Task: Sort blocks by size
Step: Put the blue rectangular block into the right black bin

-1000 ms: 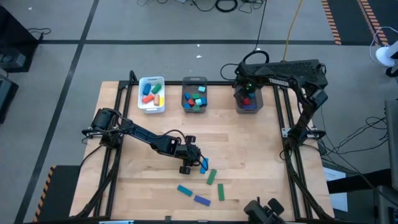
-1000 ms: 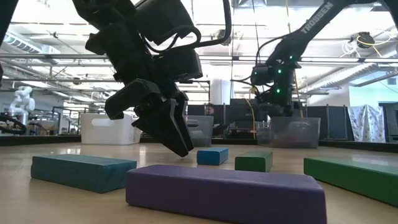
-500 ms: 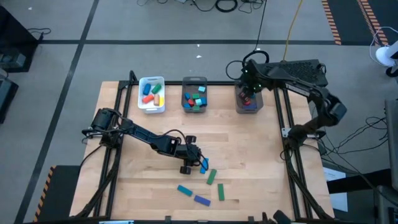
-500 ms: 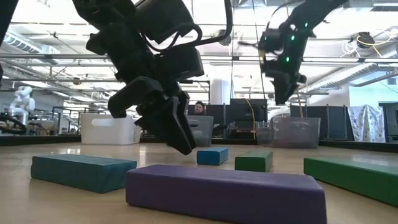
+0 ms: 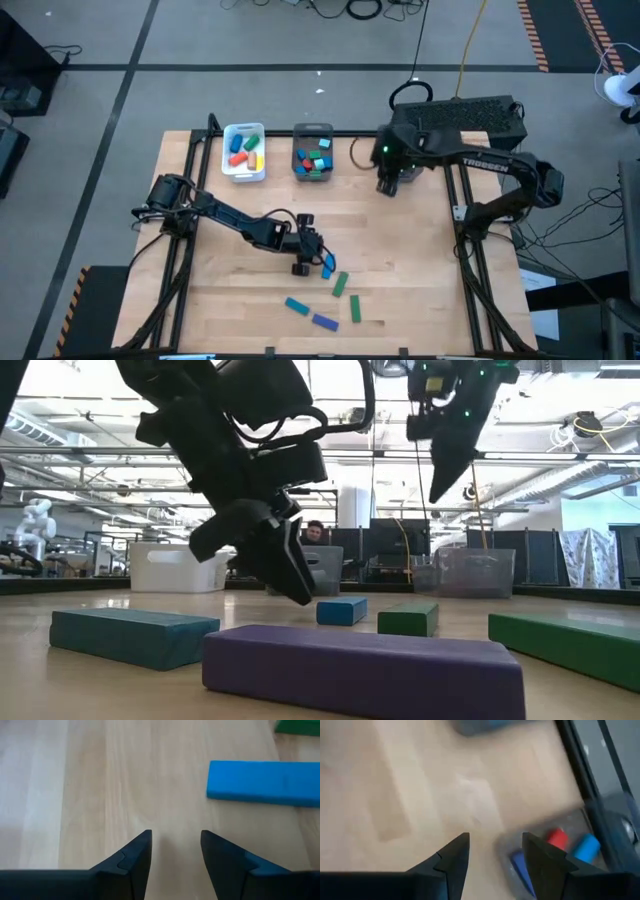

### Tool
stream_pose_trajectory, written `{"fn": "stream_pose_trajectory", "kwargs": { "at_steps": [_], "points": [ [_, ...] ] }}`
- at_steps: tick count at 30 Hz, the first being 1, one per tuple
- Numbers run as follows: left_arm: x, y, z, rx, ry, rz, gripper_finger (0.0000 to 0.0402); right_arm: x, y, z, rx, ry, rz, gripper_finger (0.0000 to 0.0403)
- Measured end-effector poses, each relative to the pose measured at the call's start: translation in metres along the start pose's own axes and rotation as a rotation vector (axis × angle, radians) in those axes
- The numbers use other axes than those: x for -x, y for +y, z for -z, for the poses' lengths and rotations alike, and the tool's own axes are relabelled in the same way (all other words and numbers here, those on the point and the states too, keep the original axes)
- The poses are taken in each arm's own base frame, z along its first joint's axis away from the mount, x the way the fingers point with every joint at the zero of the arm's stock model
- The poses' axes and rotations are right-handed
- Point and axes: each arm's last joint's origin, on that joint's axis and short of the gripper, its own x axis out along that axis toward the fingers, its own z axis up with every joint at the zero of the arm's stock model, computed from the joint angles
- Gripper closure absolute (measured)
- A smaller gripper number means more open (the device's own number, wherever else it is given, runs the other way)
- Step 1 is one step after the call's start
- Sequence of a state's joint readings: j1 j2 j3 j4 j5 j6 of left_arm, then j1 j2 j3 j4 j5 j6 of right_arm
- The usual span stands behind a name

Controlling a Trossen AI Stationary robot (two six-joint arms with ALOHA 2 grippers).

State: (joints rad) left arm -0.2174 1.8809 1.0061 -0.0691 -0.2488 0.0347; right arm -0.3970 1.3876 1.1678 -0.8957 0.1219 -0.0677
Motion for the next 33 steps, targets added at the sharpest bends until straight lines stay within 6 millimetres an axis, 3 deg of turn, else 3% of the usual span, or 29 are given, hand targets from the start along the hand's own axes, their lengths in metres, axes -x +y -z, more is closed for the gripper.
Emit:
{"fn": "stream_pose_trajectory", "kwargs": {
  "at_steps": [6, 12, 25, 33],
  "points": [
    [0.001, -0.005, 0.001, -0.042, 0.008, 0.013, 0.0228, 0.006, 0.041, -0.007, 0.131, -0.088, -0.067, 0.0234],
    [0.015, -0.01, -0.002, -0.064, 0.005, 0.025, 0.0228, 0.007, 0.075, -0.009, 0.233, -0.134, -0.13, 0.0234],
    [0.052, -0.023, -0.02, -0.133, -0.134, 0.044, 0.0228, -0.037, 0.161, -0.004, 0.535, -0.079, -0.288, 0.0234],
    [0.059, -0.025, -0.024, -0.157, -0.17, 0.042, 0.0228, -0.061, 0.2, 0.005, 0.658, -0.072, -0.361, 0.0234]
  ]
}}
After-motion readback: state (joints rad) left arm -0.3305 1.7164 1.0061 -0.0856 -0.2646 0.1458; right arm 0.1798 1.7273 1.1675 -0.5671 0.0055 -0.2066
